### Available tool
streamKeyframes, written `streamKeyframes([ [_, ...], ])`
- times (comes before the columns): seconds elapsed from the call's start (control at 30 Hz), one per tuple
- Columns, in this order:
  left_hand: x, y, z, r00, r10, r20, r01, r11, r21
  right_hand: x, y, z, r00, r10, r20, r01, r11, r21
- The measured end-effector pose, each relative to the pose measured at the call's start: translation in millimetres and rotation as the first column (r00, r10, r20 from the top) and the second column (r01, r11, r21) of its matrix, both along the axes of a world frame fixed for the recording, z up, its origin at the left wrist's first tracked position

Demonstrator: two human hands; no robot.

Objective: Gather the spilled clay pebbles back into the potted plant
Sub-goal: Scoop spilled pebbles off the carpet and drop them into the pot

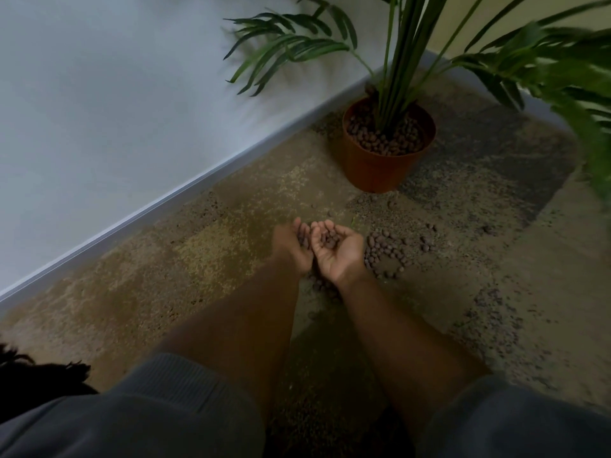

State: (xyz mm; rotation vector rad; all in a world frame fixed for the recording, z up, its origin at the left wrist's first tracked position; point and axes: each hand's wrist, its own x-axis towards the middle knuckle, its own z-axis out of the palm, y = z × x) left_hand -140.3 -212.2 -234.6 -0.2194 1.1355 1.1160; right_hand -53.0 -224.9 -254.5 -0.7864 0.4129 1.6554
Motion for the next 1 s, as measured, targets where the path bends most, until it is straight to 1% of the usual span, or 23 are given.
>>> streamKeyframes([
  [0.07,15.0,8.2,11.8,0.996,0.047,0.080,-0.050,0.998,0.037,3.0,4.4,9.5,0.999,-0.039,0.027,0.038,0.999,0.023],
  [0.13,27.4,16.7,21.7,0.989,0.059,0.136,-0.070,0.994,0.078,9.4,12.2,20.0,0.994,-0.064,0.088,0.059,0.997,0.055],
  [0.23,44.5,32.0,32.0,0.989,0.080,0.127,-0.097,0.986,0.134,19.9,26.4,38.3,0.980,-0.100,0.170,0.089,0.994,0.070],
  [0.3,56.4,45.5,40.5,0.991,0.066,0.119,-0.087,0.979,0.184,28.3,37.4,51.1,0.968,-0.143,0.208,0.130,0.989,0.075],
  [0.43,79.8,73.9,63.2,0.996,-0.029,0.090,0.005,0.966,0.260,47.2,58.2,79.0,0.945,-0.227,0.236,0.206,0.972,0.111],
  [0.57,100.5,101.5,88.7,0.988,-0.142,0.056,0.113,0.927,0.358,64.4,81.7,109.1,0.921,-0.292,0.257,0.258,0.953,0.161],
  [0.63,109.4,115.3,97.3,0.981,-0.189,0.047,0.156,0.909,0.386,72.0,94.2,122.2,0.921,-0.301,0.248,0.257,0.947,0.194],
  [0.73,117.1,128.0,105.3,0.962,-0.272,0.016,0.240,0.876,0.418,83.9,107.5,134.6,0.938,-0.287,0.193,0.226,0.931,0.286],
  [0.83,120.0,134.8,104.8,0.923,-0.384,-0.024,0.356,0.829,0.431,93.6,113.8,142.0,0.945,-0.277,0.172,0.207,0.918,0.338],
  [0.9,119.5,135.7,103.7,0.912,-0.410,-0.015,0.377,0.822,0.427,94.9,114.7,143.3,0.949,-0.271,0.160,0.198,0.909,0.365],
  [1.0,117.7,137.2,102.8,0.925,-0.381,0.002,0.342,0.833,0.435,94.9,113.3,139.5,0.949,-0.276,0.151,0.209,0.912,0.354],
])
